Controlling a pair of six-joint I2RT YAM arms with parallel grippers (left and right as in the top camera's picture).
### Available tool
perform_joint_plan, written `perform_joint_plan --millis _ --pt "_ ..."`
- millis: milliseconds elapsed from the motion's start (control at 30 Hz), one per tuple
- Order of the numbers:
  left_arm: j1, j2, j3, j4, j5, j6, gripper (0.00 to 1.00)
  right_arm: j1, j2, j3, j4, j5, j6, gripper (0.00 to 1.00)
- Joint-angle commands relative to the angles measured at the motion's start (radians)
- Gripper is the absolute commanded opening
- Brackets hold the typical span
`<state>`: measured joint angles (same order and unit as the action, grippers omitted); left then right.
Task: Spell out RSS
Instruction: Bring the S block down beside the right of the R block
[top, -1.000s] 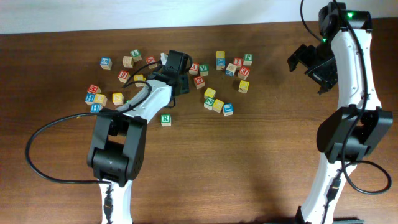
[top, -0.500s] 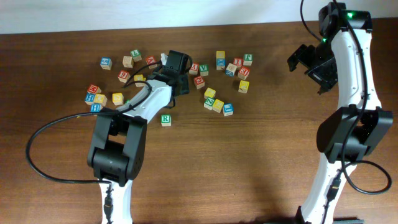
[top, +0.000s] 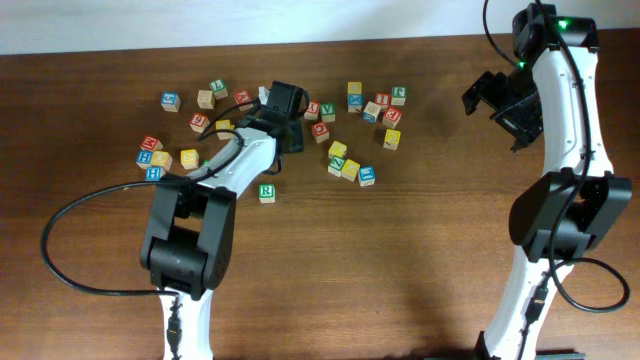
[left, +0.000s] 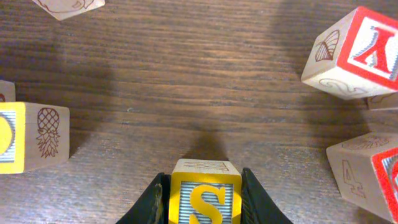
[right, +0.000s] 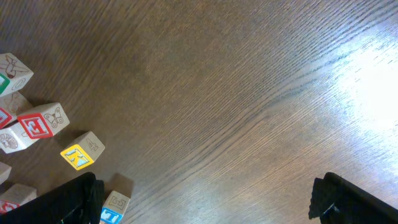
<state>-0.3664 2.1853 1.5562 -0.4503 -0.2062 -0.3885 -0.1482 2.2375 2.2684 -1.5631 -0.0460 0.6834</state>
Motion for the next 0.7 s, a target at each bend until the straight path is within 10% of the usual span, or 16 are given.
perform_joint_plan --millis 0,667 --pt "-0.002 -0.023 -0.001 -0.046 0.018 0.000 0.19 -0.003 -0.024 0.014 0.000 0.005 0.002 0.98" --pt "-0.018 -0.385 -0.006 -0.528 0.280 -0.098 0.13 -0.003 -0.024 0.014 0.000 0.005 0.002 0.98"
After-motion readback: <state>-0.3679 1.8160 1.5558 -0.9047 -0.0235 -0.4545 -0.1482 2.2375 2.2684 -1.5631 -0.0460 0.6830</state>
